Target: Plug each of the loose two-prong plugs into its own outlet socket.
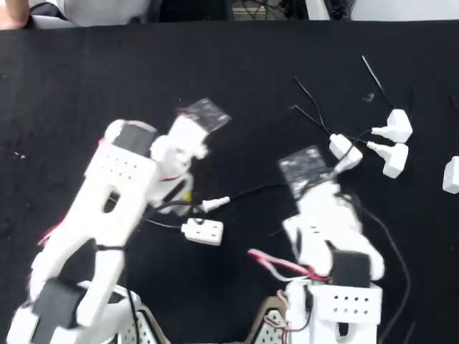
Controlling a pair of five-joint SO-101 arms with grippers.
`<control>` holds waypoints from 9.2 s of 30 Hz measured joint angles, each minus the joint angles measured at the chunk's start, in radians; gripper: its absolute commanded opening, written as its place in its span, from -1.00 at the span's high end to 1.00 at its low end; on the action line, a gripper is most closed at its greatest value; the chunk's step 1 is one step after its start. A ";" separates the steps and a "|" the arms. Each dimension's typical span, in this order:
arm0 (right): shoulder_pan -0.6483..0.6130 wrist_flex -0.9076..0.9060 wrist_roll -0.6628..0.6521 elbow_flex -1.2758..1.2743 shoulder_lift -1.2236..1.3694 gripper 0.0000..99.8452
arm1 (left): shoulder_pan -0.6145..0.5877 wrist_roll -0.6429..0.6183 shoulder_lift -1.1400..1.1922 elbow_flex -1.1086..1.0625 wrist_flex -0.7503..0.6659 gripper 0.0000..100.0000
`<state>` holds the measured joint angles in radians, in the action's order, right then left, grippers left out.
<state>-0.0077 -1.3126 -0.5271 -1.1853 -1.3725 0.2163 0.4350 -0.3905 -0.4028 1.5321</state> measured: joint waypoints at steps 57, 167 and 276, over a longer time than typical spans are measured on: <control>-0.393 0.577 0.015 0.347 1.128 0.31 | -0.385 -0.273 -0.385 -0.942 -0.879 0.57; -0.330 0.388 -0.416 0.482 1.392 0.43 | -0.385 -0.273 -0.385 -0.942 -0.881 0.57; -0.439 0.766 0.374 -0.020 0.400 0.98 | 0.265 -0.370 -0.486 -0.499 -0.950 0.94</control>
<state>-0.4465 -0.5470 -0.1527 -1.2052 -0.9720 0.4818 0.0652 -0.8769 -0.9014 0.5823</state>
